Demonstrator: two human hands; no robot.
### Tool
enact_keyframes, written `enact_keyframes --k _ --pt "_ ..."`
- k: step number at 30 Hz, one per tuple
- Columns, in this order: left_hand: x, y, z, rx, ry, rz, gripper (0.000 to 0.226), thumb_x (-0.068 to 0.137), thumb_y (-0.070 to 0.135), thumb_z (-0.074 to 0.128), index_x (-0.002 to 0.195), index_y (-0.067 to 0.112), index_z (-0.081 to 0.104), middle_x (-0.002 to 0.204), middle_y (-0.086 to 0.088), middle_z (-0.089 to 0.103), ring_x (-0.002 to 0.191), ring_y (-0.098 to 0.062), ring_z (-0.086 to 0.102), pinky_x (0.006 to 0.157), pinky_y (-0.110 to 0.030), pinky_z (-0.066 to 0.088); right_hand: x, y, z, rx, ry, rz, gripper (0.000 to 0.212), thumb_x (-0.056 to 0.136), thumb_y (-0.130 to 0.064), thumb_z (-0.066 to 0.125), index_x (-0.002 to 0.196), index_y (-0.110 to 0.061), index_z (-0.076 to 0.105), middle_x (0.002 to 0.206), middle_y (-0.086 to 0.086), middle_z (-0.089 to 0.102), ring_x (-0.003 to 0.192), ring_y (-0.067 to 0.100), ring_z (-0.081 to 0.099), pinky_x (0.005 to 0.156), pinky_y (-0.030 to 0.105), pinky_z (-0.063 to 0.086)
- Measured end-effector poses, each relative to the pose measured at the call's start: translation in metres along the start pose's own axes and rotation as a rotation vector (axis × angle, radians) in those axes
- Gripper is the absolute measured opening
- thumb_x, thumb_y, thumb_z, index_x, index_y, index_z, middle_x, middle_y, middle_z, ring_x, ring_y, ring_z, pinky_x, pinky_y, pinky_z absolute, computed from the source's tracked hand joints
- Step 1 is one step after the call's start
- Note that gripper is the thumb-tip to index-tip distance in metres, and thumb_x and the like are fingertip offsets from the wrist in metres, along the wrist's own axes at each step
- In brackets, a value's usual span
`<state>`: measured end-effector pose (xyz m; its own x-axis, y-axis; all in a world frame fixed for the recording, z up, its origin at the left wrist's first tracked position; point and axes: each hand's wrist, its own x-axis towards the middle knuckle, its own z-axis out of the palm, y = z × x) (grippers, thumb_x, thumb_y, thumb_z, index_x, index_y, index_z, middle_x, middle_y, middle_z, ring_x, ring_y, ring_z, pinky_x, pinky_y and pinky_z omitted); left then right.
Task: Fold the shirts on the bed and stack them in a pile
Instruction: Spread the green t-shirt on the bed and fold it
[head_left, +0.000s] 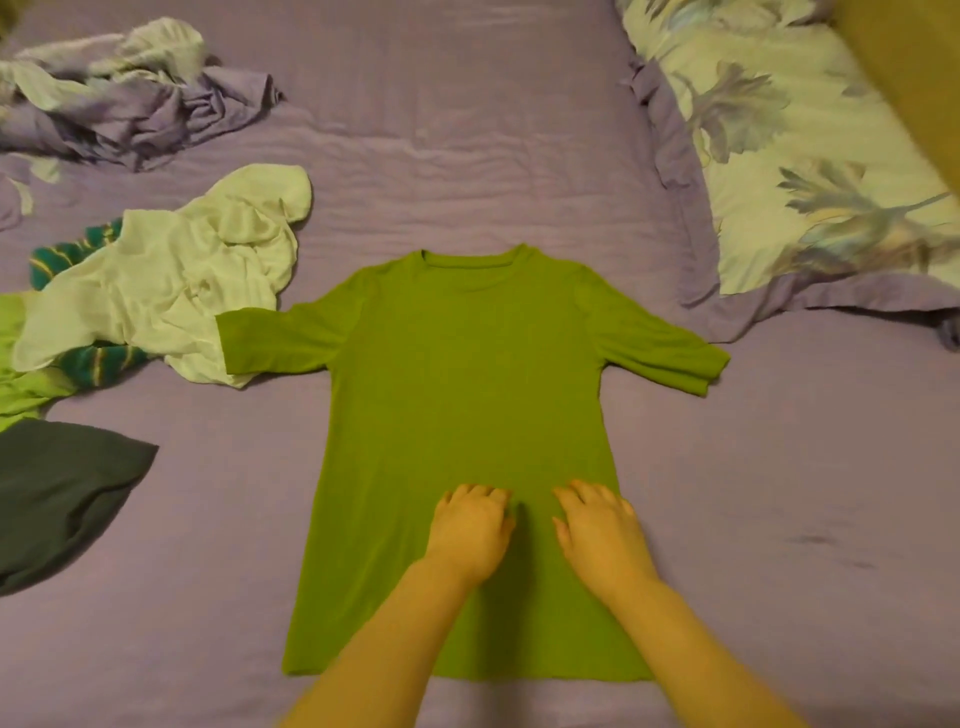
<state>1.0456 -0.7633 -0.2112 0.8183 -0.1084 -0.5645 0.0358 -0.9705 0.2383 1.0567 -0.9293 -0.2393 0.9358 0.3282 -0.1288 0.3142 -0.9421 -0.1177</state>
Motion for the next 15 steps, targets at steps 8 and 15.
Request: enact_keyframes --k 8,15 --pt "0.073 -0.016 -0.055 0.080 -0.051 0.051 0.042 0.097 0.038 0.039 0.134 0.019 0.045 0.136 -0.006 0.049 0.130 -0.027 0.038 0.103 -0.037 0.033 0.075 0.020 -0.014 0.003 -0.002 0.048 0.042 0.048 -0.027 0.091 0.084 -0.016 0.072 0.082 0.005 0.071 0.070 0.026 0.067 0.053 0.035 0.053" --pt "0.139 0.019 -0.089 0.062 -0.018 0.137 0.050 0.097 0.044 0.038 0.142 0.023 0.035 0.150 -0.004 0.031 0.139 -0.026 0.024 0.110 -0.041 0.026 0.131 0.095 -0.025 -0.041 0.028 0.149 0.026 0.061 -0.027 0.077 0.083 -0.014 0.072 0.082 0.009 0.070 0.069 0.030 0.067 0.052 0.035 0.053"
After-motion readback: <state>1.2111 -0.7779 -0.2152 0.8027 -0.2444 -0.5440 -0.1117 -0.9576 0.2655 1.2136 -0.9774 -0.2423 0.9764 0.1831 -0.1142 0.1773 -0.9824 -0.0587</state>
